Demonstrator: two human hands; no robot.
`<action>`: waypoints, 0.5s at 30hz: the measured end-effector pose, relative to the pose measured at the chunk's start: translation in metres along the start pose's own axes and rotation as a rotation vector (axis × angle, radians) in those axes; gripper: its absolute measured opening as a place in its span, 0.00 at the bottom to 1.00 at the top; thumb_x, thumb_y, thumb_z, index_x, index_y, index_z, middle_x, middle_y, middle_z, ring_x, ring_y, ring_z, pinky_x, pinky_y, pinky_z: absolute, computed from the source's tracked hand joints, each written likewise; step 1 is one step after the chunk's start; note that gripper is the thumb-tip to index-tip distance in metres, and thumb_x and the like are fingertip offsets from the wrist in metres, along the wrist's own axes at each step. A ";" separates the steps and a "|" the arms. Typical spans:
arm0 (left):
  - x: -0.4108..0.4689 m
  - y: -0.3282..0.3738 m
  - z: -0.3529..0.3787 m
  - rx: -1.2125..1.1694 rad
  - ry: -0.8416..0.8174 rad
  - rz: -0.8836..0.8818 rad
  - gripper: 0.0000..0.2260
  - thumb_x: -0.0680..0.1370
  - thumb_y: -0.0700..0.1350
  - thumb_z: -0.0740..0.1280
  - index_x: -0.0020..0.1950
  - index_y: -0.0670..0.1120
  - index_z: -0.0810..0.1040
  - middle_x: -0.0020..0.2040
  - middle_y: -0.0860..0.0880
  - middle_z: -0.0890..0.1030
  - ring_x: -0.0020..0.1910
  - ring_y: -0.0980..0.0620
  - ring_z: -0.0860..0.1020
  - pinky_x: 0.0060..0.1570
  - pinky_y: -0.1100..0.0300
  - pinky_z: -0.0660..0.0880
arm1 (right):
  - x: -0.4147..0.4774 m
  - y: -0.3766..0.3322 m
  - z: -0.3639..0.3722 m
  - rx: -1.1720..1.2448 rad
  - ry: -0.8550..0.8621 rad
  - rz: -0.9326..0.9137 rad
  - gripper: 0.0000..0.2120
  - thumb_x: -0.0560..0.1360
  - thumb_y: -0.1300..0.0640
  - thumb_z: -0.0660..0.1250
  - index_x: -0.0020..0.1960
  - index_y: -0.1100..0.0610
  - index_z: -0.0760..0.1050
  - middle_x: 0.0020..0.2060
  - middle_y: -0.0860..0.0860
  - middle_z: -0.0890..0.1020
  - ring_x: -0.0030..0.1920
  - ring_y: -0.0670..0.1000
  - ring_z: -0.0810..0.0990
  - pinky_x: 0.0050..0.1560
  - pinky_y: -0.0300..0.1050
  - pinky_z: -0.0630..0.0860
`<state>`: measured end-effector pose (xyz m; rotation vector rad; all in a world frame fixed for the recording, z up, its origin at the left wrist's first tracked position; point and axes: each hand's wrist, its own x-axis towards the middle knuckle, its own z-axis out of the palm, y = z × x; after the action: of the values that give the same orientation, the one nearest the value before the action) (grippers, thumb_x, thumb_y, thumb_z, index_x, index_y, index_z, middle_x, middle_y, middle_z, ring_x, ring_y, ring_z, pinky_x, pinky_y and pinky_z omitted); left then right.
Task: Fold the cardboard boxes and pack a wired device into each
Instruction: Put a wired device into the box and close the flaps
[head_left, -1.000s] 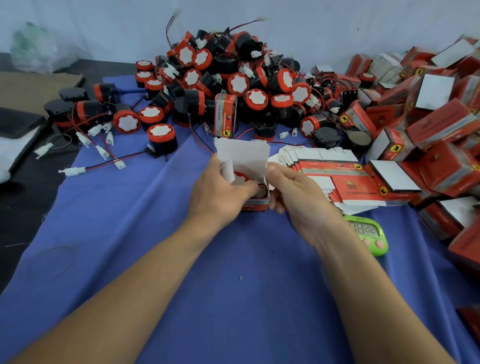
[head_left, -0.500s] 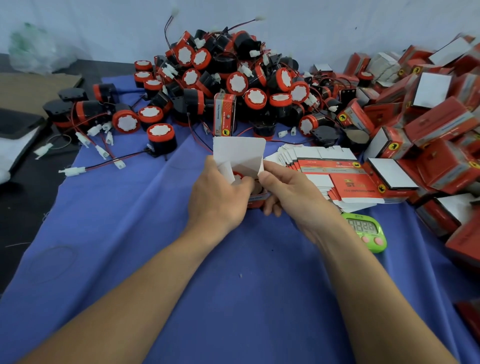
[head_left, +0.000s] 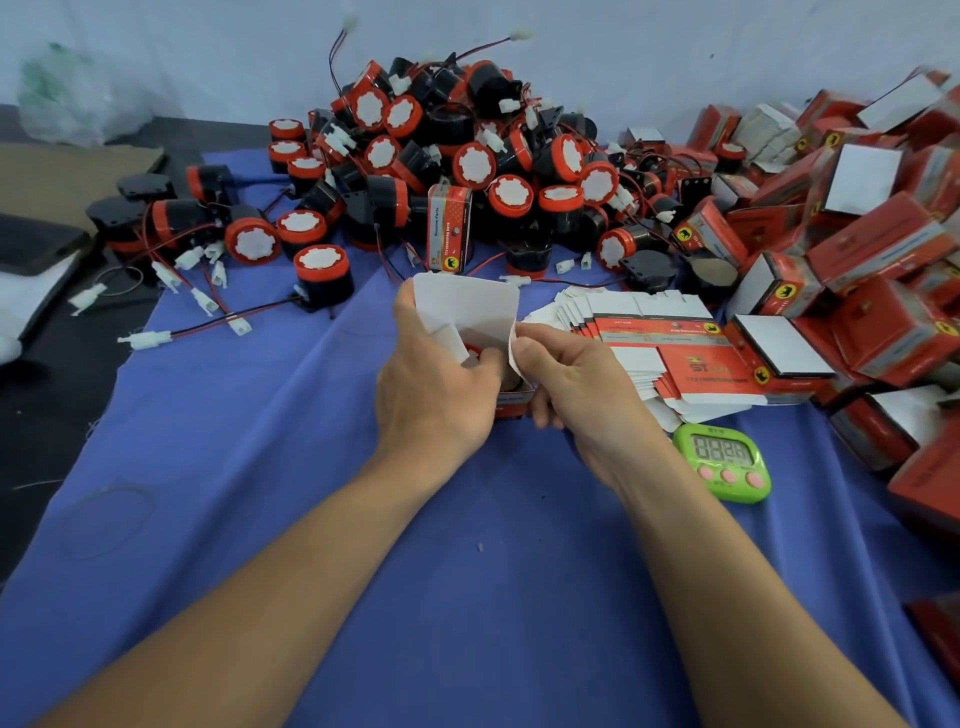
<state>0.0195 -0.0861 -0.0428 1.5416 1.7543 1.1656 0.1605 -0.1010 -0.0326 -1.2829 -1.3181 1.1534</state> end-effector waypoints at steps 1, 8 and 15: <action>0.000 0.000 0.000 0.003 0.011 0.016 0.41 0.76 0.53 0.73 0.82 0.55 0.52 0.69 0.52 0.76 0.63 0.46 0.78 0.56 0.49 0.79 | 0.000 0.000 0.000 -0.002 -0.022 -0.002 0.13 0.82 0.58 0.64 0.59 0.46 0.84 0.39 0.43 0.85 0.23 0.46 0.70 0.25 0.34 0.68; 0.002 -0.002 -0.006 -0.066 -0.118 0.102 0.39 0.78 0.53 0.72 0.82 0.57 0.53 0.69 0.56 0.75 0.63 0.52 0.76 0.49 0.64 0.72 | 0.002 -0.001 0.002 0.034 0.036 0.045 0.09 0.81 0.59 0.67 0.54 0.48 0.84 0.38 0.45 0.86 0.22 0.47 0.70 0.22 0.36 0.66; 0.007 -0.004 -0.019 -0.262 -0.442 0.047 0.27 0.73 0.53 0.65 0.72 0.63 0.67 0.59 0.60 0.82 0.60 0.56 0.80 0.62 0.49 0.78 | 0.005 -0.002 -0.005 0.094 0.041 0.076 0.12 0.78 0.69 0.67 0.56 0.57 0.82 0.37 0.50 0.85 0.23 0.42 0.70 0.23 0.35 0.65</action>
<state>-0.0001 -0.0847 -0.0355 1.5423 1.2326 0.9405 0.1655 -0.0958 -0.0294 -1.2909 -1.1805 1.2207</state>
